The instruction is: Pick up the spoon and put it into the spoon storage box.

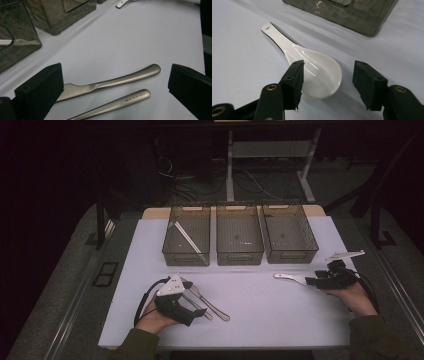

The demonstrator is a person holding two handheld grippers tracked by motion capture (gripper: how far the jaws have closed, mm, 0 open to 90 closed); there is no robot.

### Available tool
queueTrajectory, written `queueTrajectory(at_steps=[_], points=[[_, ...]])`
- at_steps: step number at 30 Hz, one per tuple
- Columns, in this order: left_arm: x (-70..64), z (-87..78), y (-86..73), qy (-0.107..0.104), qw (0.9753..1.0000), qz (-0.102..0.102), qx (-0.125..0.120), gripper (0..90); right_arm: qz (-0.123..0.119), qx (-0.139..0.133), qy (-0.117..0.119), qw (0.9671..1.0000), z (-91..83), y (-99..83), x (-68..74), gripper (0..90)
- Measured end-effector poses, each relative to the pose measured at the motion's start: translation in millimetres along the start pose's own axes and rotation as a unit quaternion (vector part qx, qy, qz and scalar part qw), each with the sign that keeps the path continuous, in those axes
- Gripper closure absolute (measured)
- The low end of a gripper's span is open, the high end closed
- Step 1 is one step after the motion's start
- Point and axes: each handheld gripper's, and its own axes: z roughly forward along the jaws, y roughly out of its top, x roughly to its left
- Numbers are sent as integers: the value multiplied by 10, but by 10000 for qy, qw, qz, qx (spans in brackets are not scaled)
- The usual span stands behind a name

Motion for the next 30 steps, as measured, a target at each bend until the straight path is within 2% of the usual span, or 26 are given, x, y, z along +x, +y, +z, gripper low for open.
queueTrajectory(at_steps=[6, 15, 22, 27, 30], points=[[-4, 0, -1, -8, 10000, -20, -3, 0, -57, 102, 40, 9999, 1, 7, 17, 478], [-2, 0, 0, -23, 10000, -8, 13, 0, -316, 240, 26, 9992, 17, 13, 68, 549], [-5, 7, -2, -44, 10000, -4, 19, 0, -549, 375, 233, 9975, 20, 24, 127, 647], [-6, 10, -3, -49, 10000, 8, 41, 0, -763, 429, 197, 9960, 28, 21, 166, 639], [-7, 9, -2, -53, 10000, 9, 42, 0, -813, 436, 199, 9955, 25, 21, 170, 659]])
